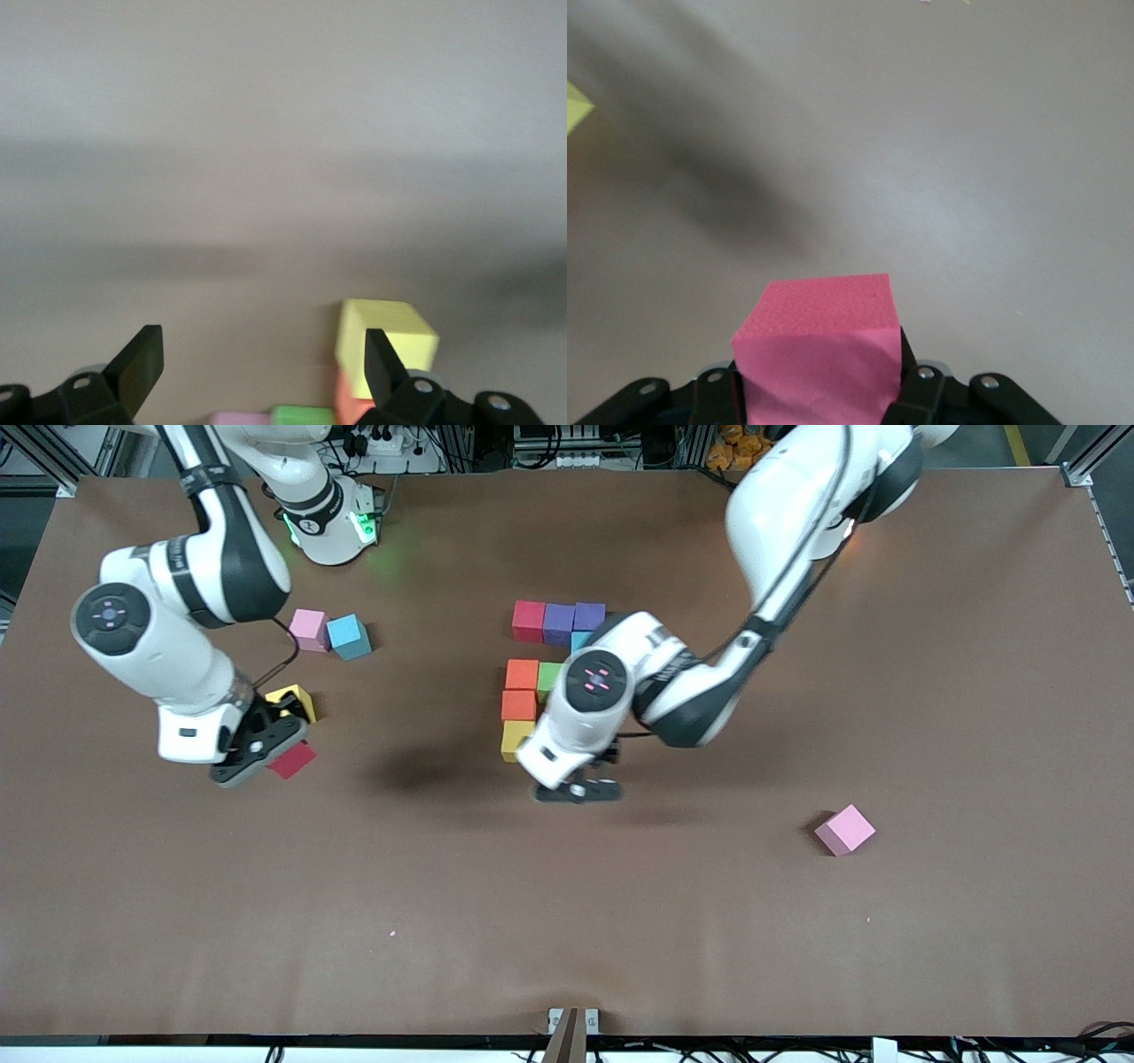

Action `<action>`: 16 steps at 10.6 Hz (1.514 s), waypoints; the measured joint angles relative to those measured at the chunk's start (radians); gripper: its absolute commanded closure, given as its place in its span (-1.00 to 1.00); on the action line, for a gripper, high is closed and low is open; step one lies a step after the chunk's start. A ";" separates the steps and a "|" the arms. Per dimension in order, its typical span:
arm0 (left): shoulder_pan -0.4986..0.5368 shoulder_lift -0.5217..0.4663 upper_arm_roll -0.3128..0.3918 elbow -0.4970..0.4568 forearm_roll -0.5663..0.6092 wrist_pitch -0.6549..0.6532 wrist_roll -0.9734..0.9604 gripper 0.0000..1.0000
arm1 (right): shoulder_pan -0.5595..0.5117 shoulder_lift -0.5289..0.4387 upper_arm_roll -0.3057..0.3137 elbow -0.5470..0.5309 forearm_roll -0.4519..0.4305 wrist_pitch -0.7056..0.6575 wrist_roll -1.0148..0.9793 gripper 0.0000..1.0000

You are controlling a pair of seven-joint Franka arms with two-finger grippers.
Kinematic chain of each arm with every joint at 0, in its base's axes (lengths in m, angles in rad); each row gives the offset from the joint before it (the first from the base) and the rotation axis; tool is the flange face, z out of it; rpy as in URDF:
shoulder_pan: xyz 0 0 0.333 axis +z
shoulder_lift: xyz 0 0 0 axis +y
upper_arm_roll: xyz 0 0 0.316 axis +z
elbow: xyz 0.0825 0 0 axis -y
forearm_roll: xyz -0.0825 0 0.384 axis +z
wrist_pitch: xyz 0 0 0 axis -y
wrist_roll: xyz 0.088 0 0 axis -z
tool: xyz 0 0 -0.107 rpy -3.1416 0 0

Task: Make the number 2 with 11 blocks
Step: 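Carry red to the shape with the right gripper while the left gripper reaches pink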

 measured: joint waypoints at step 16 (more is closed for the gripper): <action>0.592 -0.178 0.001 -0.461 0.028 0.072 0.119 -1.00 | 0.784 0.543 -0.204 0.469 0.005 0.157 -0.113 0.28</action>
